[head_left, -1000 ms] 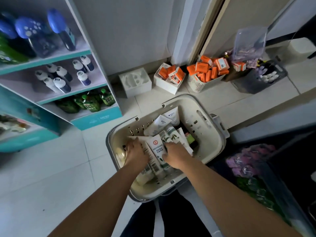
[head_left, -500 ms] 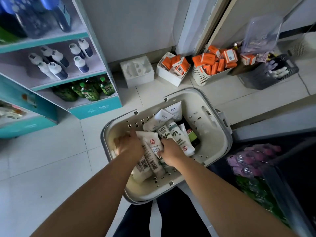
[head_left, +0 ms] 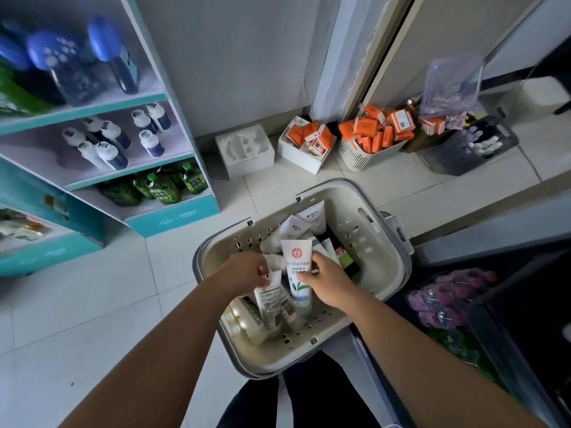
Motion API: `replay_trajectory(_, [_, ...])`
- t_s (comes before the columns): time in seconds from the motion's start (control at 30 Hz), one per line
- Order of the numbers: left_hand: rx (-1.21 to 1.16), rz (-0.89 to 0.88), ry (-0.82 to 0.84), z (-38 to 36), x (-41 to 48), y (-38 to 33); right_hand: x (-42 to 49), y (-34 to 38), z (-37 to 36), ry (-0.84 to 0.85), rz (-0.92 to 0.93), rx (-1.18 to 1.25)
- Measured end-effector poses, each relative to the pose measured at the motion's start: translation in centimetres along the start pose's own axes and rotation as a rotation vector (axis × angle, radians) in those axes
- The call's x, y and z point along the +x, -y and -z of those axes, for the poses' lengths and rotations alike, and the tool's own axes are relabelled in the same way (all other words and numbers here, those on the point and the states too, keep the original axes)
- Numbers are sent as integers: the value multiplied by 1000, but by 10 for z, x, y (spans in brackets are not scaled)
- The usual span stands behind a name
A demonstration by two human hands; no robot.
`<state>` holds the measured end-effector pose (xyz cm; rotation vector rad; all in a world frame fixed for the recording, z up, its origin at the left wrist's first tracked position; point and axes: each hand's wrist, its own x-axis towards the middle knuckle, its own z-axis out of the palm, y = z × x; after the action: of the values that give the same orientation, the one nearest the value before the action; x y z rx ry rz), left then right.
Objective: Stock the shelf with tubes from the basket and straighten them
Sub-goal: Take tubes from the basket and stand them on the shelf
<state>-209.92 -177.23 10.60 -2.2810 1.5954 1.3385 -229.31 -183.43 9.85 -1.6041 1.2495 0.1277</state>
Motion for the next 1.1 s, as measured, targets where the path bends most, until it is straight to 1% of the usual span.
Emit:
replay_trajectory(0.1, [-57, -85, -4, 11, -15, -12, -12, 5, 9, -68, 14, 67])
replay_trajectory(0.23, [-199, -156, -82, 37, -33, -30, -32, 10, 24, -128, 31, 122])
replay_trajectory(0.33, [-383, -218, -47, 61, -46, -51, -46, 13, 38, -190, 44, 273])
replay_trajectory(0.47, [-478, -331, 20, 85, -61, -85, -71, 13, 56, -254, 65, 477])
replay_trajectory(0.53, [-566, -363, 72, 91, -65, -101, -89, 11, 65, -253, 71, 598])
replay_trajectory(0.6, [-648, -374, 155, 93, -66, -115, -106, 6, 73, -231, 78, 780])
replay_trajectory(0.7, [-694, -400, 266, 94, -65, -137, -128, -2, 84, -180, 83, 1009])
replay_trajectory(0.77, [-735, -409, 303, 95, -65, -154, -141, -8, 90, -161, 78, 1055])
replay_trajectory(0.87, [-778, -428, 322, 95, -67, -185, -162, -12, 97, -233, 56, 1090])
replay_trajectory(1.0, [-757, -442, 333, 83, -77, -228, -194, -28, 108, -364, 12, 1189])
replay_trajectory(1.1, [-701, -456, 355, 64, -86, -262, -225, -46, 117, -414, 52, 1195])
